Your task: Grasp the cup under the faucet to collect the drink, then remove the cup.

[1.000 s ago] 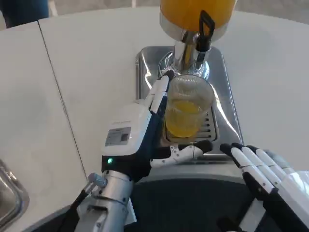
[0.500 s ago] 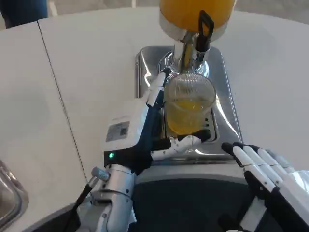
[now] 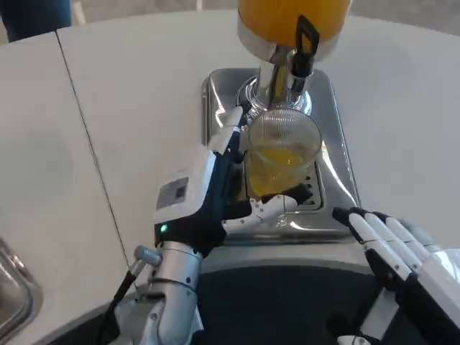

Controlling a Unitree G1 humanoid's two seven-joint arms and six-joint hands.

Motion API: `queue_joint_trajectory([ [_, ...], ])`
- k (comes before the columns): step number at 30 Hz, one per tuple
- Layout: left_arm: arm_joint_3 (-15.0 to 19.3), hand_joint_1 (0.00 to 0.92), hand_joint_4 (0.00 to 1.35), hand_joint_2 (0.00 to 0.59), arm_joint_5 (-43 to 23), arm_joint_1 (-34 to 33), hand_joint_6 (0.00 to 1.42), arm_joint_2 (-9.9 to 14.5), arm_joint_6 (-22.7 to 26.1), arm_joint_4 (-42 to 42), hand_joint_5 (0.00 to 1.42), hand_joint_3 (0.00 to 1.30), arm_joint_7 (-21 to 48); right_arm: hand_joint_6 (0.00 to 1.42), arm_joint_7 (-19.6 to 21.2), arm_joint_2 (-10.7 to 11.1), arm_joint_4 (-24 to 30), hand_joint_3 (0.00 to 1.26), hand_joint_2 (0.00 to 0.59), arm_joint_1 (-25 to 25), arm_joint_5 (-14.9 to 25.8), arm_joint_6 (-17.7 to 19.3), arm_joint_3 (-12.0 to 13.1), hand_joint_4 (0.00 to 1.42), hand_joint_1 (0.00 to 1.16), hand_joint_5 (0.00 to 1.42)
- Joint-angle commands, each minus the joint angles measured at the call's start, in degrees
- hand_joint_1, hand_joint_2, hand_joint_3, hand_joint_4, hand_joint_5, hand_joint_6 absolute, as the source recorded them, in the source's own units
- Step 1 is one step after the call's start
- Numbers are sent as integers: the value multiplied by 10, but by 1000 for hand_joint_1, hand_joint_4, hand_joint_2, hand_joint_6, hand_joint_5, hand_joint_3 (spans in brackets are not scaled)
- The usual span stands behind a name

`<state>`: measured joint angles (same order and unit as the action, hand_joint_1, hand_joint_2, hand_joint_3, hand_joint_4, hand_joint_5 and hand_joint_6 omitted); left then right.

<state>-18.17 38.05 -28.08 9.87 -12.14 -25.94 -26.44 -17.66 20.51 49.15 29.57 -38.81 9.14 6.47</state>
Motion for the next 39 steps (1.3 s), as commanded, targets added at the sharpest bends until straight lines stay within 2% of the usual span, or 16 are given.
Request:
queue_joint_trajectory([
  [1, -14, 264, 148, 45, 10, -3, 368, -7, -1, -4, 436, 89, -3, 0, -6, -3, 6, 14, 430, 4, 8, -6, 4, 0, 346, 0],
  [5, -19, 299, 164, 47, 21, -9, 393, -17, 13, -5, 451, 103, -16, 0, -6, -5, 9, 14, 429, 9, 10, -7, 5, 0, 345, 0],
  [9, -24, 321, 200, 52, 31, -15, 497, -33, 32, -12, 508, 136, -33, 0, -7, -6, 11, 14, 429, 10, 13, -11, 8, 0, 344, 0],
  [12, -25, 345, 243, 58, 37, -17, 644, -42, 44, -17, 601, 167, -45, 0, -8, -7, 12, 14, 429, 10, 17, -16, 10, 0, 344, 0],
  [15, -26, 383, 369, 63, 40, -21, 888, -53, 55, -23, 751, 269, -60, 0, -10, -7, 14, 14, 429, 12, 20, -18, 10, 0, 344, 0],
  [21, -33, 438, 673, 69, 38, -23, 1239, -71, 67, -34, 1010, 494, -82, 0, -11, -6, 16, 14, 428, 12, 27, -27, 26, 0, 345, 0],
  [24, -33, 464, 848, 69, 36, -22, 1414, -76, 66, -38, 1170, 650, -96, 0, -12, -6, 15, 14, 428, 12, 28, -30, 31, 0, 345, 0],
  [27, -27, 482, 1019, 75, 31, -20, 1424, -83, 63, -32, 1324, 798, -118, 0, -14, -6, 14, 19, 428, 14, 29, -33, 33, 0, 344, 0],
  [30, -24, 485, 1117, 77, 29, -22, 1424, -86, 62, -28, 1409, 879, -126, 0, -15, -6, 13, 21, 428, 14, 28, -35, 32, 0, 344, 0],
  [39, -4, 493, 1245, 86, 12, -18, 1424, -87, 55, 3, 1424, 988, -121, 0, -24, -4, 10, 24, 428, -2, 30, -43, 26, 0, 354, 0],
])
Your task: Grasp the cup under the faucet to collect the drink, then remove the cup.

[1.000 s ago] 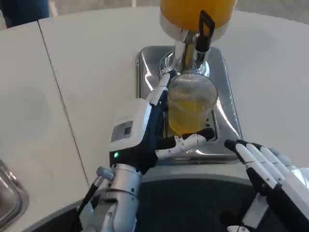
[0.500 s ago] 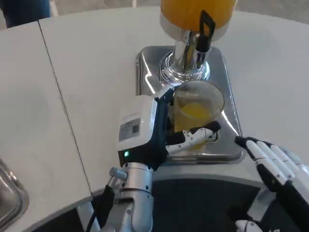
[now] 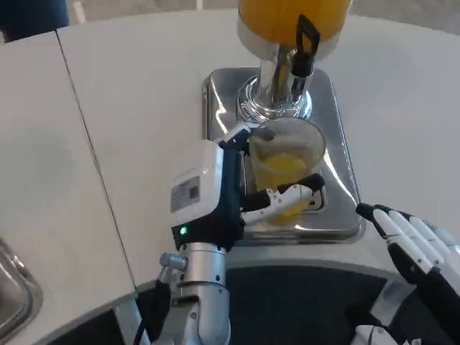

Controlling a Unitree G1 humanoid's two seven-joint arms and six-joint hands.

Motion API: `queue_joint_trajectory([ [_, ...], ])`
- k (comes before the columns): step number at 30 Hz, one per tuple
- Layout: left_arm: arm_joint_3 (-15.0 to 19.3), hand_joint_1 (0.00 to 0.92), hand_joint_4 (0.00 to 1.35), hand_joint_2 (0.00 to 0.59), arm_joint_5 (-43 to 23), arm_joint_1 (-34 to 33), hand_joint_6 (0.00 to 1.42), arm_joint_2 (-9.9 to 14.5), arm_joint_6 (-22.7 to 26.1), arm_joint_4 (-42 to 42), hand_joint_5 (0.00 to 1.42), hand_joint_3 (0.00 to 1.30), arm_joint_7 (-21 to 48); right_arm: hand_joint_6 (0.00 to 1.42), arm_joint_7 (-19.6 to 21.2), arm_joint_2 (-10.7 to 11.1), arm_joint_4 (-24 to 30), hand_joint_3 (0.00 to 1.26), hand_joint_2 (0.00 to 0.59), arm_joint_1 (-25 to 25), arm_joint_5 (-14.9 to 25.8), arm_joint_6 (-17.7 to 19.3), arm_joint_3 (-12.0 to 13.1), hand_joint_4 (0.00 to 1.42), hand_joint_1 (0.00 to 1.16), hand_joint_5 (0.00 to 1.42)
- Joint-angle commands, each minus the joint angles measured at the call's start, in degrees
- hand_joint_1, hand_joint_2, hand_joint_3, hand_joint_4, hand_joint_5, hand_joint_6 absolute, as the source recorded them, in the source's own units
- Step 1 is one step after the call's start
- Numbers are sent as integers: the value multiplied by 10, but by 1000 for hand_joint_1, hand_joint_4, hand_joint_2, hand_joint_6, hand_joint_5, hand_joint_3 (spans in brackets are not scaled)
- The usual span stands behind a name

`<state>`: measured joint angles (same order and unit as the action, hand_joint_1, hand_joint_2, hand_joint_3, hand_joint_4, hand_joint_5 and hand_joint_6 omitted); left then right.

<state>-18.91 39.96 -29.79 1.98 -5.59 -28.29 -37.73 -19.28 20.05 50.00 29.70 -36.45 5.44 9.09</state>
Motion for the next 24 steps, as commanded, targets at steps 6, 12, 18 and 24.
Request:
queue_joint_trajectory([
  [6, 4, 527, 1250, 99, -10, 2, 1424, -3, -8, 37, 1424, 1010, -4, 0, -11, 2, 10, 30, 429, 9, 15, -6, 7, 0, 362, 0],
  [12, 8, 555, 1248, 104, -14, 0, 1424, 8, -12, 45, 1424, 1012, 5, 0, -12, 1, 14, 33, 429, 14, 23, -6, 11, 0, 367, 0],
  [18, 11, 571, 1233, 82, -9, 2, 1424, 20, -13, 54, 1424, 1012, 9, 0, -13, 0, 9, 31, 429, -3, 13, -11, -2, 0, 371, 0],
  [24, 8, 587, 1221, 45, -2, 2, 1424, 39, -13, 60, 1424, 1012, 12, 0, -11, -1, 0, 26, 429, -12, 6, -13, -16, 0, 373, 0],
])
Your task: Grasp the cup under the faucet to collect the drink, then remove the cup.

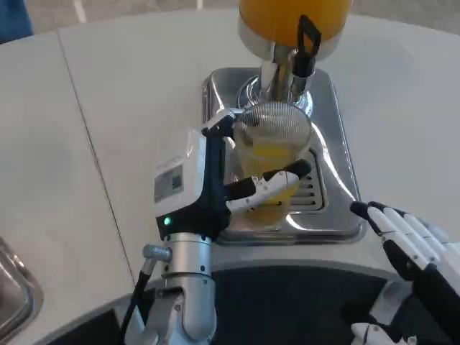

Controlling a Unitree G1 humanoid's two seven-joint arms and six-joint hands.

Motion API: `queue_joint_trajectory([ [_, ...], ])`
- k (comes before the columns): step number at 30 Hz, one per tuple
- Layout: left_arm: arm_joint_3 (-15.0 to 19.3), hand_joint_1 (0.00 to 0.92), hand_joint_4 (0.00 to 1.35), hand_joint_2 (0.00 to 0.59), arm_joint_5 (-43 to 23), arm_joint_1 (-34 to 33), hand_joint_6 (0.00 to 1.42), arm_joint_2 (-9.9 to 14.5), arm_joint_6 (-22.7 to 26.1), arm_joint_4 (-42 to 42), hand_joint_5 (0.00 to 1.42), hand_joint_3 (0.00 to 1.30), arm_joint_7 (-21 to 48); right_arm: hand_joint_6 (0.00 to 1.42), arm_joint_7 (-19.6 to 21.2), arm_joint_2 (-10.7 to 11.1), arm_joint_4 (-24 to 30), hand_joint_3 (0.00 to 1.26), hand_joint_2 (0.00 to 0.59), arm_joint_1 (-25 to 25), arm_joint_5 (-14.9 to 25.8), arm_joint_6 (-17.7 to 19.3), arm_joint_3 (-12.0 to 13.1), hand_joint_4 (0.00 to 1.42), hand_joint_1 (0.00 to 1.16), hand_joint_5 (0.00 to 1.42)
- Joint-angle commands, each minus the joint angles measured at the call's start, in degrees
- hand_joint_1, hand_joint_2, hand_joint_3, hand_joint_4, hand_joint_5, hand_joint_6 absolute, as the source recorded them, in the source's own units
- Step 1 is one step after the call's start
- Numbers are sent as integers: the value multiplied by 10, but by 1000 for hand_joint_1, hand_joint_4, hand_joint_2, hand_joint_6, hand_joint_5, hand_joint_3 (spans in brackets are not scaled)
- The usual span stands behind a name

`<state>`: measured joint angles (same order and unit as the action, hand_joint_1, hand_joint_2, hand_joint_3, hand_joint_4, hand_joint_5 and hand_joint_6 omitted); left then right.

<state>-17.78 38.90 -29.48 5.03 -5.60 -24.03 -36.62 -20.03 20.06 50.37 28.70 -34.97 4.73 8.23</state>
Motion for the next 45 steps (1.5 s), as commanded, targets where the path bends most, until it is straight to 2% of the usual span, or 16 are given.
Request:
queue_joint_trajectory([
  [1, -4, 588, 1222, 42, 10, -1, 1424, 12, -13, 18, 1424, 1012, 1, 0, -3, -1, -4, 26, 429, -3, -10, -5, -9, 0, 374, 0],
  [7, -7, 598, 1207, 2, 15, 4, 1424, 33, -18, 27, 1424, 1002, 2, 0, -2, -1, -9, 25, 429, -11, -15, -6, -18, 0, 375, 0],
  [13, 2, 602, 1207, 0, 14, 16, 1424, 65, -24, 43, 1424, 1002, 4, 0, -3, 0, -8, 25, 429, -13, -17, -6, -19, 0, 375, 0],
  [22, 9, 605, 1193, 0, 8, 22, 1424, 68, -23, 50, 1424, 1002, 10, 0, -5, 0, -8, 25, 429, -19, -21, -10, -27, 0, 375, 0],
  [33, 41, 603, 1193, 0, -5, 48, 1424, 111, -35, 110, 1424, 1002, 48, 0, -3, -1, -7, 25, 429, -21, -23, -13, -30, 0, 375, 0],
  [45, 51, 604, 1193, 0, 1, 91, 1424, 147, -45, 152, 1424, 1005, 79, 0, 1, -2, -7, 25, 429, -25, -28, -13, -38, 0, 375, 0],
])
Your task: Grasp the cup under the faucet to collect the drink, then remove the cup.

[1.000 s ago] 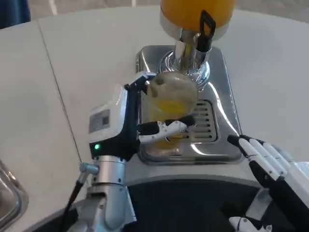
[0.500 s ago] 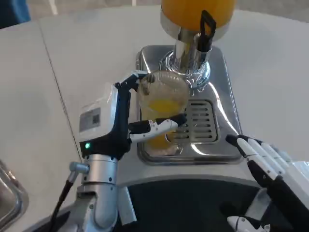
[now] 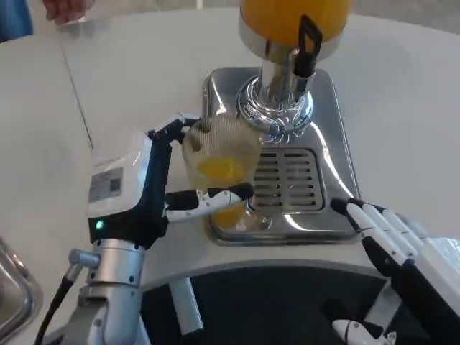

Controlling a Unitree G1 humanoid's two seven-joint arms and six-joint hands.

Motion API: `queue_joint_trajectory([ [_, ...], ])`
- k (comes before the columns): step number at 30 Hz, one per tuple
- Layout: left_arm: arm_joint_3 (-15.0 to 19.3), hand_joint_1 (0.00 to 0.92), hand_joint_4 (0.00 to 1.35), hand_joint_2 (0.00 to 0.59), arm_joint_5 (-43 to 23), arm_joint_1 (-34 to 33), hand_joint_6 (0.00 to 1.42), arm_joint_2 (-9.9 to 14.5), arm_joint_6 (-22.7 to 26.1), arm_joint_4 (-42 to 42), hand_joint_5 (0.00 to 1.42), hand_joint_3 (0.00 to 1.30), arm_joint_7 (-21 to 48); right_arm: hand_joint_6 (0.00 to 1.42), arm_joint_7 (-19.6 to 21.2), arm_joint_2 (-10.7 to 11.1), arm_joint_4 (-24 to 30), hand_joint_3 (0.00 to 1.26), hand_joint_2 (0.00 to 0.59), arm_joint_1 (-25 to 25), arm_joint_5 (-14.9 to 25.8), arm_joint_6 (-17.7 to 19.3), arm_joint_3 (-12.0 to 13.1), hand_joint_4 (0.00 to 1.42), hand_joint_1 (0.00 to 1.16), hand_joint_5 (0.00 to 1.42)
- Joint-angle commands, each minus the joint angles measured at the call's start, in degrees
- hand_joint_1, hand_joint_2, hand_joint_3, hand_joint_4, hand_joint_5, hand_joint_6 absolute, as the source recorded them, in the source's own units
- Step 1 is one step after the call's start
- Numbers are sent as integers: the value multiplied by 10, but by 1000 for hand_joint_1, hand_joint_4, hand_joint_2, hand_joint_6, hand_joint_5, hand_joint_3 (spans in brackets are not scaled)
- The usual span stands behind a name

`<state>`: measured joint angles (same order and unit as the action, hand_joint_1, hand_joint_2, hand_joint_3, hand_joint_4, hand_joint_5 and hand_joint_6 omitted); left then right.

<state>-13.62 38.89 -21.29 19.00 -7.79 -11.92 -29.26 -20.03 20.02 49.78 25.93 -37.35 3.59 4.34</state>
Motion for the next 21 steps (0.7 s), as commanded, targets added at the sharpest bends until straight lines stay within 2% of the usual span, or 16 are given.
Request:
queue_joint_trajectory([
  [1, 11, 604, 1193, 0, -2, 14, 1424, 10, -24, 37, 1424, 1005, 10, 0, 1, -1, -1, 25, 429, 3, -4, -2, 0, 0, 375, 0],
  [6, 23, 604, 1193, 0, -6, 32, 1424, 17, -31, 54, 1424, 1006, 29, 0, 1, -1, 0, 25, 429, 3, -6, -1, -2, 0, 375, 0],
  [17, 37, 597, 1207, 0, -11, 44, 1424, 17, -33, 81, 1424, 1007, 64, 0, -4, 3, 3, 25, 429, -1, -6, 0, -3, 0, 375, 0],
  [21, 43, 599, 1207, 0, -13, 45, 1424, 18, -35, 92, 1424, 1007, 73, 0, 0, 12, 10, 25, 432, -2, -20, 14, 3, 0, 373, 0],
])
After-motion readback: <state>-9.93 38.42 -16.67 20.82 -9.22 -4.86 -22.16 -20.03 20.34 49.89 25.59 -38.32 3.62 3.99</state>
